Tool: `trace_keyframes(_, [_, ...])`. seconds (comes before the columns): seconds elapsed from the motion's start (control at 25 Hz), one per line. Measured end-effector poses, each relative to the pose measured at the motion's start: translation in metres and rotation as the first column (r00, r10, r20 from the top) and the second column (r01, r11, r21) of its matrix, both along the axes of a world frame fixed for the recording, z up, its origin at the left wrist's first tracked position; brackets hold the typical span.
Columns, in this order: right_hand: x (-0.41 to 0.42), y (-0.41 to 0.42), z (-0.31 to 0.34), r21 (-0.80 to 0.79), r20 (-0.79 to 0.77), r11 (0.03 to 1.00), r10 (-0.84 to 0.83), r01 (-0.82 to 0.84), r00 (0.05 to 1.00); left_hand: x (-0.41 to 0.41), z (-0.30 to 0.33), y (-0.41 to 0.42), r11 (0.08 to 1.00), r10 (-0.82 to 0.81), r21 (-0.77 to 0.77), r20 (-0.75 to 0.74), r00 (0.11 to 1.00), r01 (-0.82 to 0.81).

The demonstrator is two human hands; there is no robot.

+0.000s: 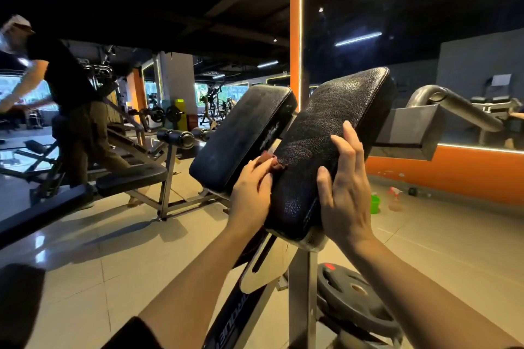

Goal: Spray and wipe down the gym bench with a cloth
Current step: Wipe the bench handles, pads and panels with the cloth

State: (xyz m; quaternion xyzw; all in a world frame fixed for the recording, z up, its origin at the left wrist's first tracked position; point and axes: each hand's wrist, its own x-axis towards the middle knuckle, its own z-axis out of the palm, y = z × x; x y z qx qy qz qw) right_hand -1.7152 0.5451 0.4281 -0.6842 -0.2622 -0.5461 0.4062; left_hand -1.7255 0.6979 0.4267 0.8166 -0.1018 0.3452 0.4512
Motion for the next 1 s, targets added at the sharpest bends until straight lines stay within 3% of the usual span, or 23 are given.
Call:
trace_keyframes(0.12, [0.001, 0.0, -0.001, -0.02, 0.011, 1.0, 0.002, -0.002, 1.0, -0.026, -0.018, -0.018, 0.984, -0.154, 0.114, 0.156, 0.976, 0.137])
trace_keyframes(0.2, [-0.002, -0.001, 0.0, -0.053, -0.015, 0.998, -0.023, 0.022, 1.0, -0.041, -0.022, -0.016, 0.958, -0.268, 0.151, 0.16, 0.95, 0.244])
trace_keyframes(0.36, [-0.025, -0.01, 0.011, -0.134, 0.018, 0.973, -0.188, 0.189, 0.982, -0.04, -0.004, -0.015, 0.97, -0.232, -0.044, 0.103, 0.967, 0.238])
trace_keyframes(0.48, [-0.052, 0.003, 0.027, -0.282, 0.069, 0.925, -0.243, 0.253, 0.967, -0.044, 0.01, -0.026, 0.949, -0.274, -0.103, 0.196, 0.942, 0.297])
trace_keyframes(0.56, [-0.061, 0.01, 0.041, -0.263, -0.043, 0.962, -0.087, 0.073, 0.995, -0.048, 0.018, -0.032, 0.928, -0.335, -0.088, 0.233, 0.913, 0.362])
trace_keyframes(0.64, [-0.061, 0.004, 0.057, -0.129, -0.178, 0.973, 0.167, -0.191, 0.97, -0.051, 0.029, -0.027, 0.855, -0.447, -0.184, 0.212, 0.869, 0.484])
trace_keyframes(0.72, [-0.057, -0.007, 0.077, 0.009, -0.251, 0.966, 0.253, -0.259, 0.934, -0.046, 0.037, -0.019, 0.818, -0.471, -0.252, 0.224, 0.853, 0.518])
trace_keyframes(0.76, [-0.052, -0.012, 0.086, 0.003, -0.249, 0.988, 0.151, -0.155, 0.957, -0.04, 0.04, -0.016, 0.872, -0.393, -0.219, 0.221, 0.893, 0.438])
trace_keyframes(0.8, [-0.048, -0.014, 0.095, -0.075, -0.191, 0.996, -0.071, 0.058, 0.979, -0.032, 0.042, -0.016, 0.936, -0.291, -0.141, 0.213, 0.933, 0.324])
trace_keyframes(0.84, [-0.044, -0.015, 0.099, -0.173, -0.073, 0.943, -0.298, 0.282, 0.952, -0.026, 0.042, -0.02, 0.972, -0.222, -0.035, 0.204, 0.954, 0.233])
trace_keyframes(0.88, [-0.039, -0.012, 0.099, -0.248, 0.055, 0.874, -0.419, 0.418, 0.906, -0.02, 0.042, -0.025, 0.982, -0.189, 0.053, 0.19, 0.964, 0.182])
trace_keyframes(0.92, [-0.036, -0.008, 0.095, -0.335, 0.138, 0.82, -0.445, 0.465, 0.885, -0.013, 0.039, -0.03, 0.979, -0.189, 0.105, 0.174, 0.966, 0.172])
trace_keyframes(1.0, [-0.036, 0.007, 0.081, -0.544, 0.129, 0.736, -0.402, 0.404, 0.906, 0.002, 0.031, -0.03, 0.976, -0.207, 0.099, 0.153, 0.966, 0.193])
